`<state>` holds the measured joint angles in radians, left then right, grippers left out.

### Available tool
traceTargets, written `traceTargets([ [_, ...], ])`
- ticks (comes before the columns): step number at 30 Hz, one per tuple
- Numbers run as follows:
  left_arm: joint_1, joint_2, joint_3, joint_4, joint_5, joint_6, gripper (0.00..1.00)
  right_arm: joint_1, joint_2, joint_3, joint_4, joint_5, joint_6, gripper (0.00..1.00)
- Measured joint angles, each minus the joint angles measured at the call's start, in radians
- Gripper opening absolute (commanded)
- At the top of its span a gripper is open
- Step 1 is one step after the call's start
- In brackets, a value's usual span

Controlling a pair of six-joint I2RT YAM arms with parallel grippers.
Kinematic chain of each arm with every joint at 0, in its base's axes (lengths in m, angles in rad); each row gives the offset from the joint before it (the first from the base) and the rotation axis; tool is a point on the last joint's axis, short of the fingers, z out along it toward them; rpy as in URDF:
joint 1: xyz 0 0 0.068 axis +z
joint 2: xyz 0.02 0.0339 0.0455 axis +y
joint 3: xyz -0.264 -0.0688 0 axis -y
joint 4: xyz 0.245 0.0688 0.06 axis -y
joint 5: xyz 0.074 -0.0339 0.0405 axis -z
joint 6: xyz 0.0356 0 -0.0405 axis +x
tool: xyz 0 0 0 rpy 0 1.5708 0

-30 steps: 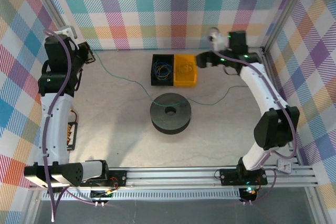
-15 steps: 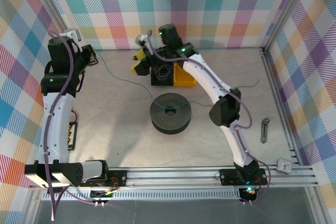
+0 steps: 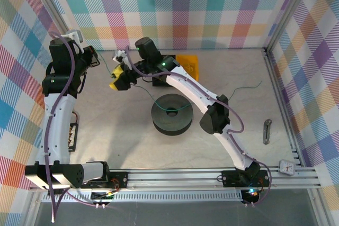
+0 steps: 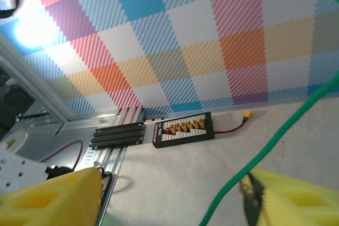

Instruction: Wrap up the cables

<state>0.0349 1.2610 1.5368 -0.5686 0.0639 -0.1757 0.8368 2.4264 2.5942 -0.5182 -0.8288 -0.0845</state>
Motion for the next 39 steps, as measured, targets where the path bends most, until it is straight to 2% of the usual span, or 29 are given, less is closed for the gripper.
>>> traceTargets([
  [2, 0.0, 0.0, 0.0, 0.0, 0.003, -0.003, 0.0, 0.002, 0.009, 0.0, 0.002, 0.054, 0.001, 0.49],
  [12, 0.0, -0.01, -0.003, 0.001, 0.003, -0.006, 0.0, 0.0, 0.046, 0.0, 0.013, 0.31, -0.047, 0.0],
  [17, 0.0, -0.033, -0.005, -0.01, -0.01, -0.003, 0.0, 0.0, 0.046, 0.0, 0.042, 0.36, -0.09, 0.0],
  [22, 0.021, -0.068, -0.013, -0.063, -0.027, 0.003, 0.0, -0.007, 0.046, -0.017, 0.085, 0.359, -0.104, 0.0],
  [28, 0.127, -0.087, -0.047, -0.139, 0.031, -0.014, 0.0, -0.038, 0.046, -0.028, 0.143, 0.322, -0.084, 0.0],
  [31, 0.152, -0.087, -0.055, -0.152, 0.068, -0.018, 0.0, -0.04, 0.046, -0.029, 0.159, 0.309, -0.08, 0.0],
  [32, 0.154, -0.088, -0.055, -0.152, 0.08, -0.018, 0.05, -0.04, 0.046, -0.029, 0.159, 0.307, -0.08, 0.0],
  [37, 0.159, -0.126, -0.087, -0.137, 0.171, 0.0, 0.6, -0.047, 0.046, -0.029, 0.161, 0.31, -0.076, 0.0],
  [39, 0.158, -0.157, -0.115, -0.137, 0.198, 0.011, 0.78, -0.054, 0.046, -0.029, 0.163, 0.319, -0.074, 0.0],
])
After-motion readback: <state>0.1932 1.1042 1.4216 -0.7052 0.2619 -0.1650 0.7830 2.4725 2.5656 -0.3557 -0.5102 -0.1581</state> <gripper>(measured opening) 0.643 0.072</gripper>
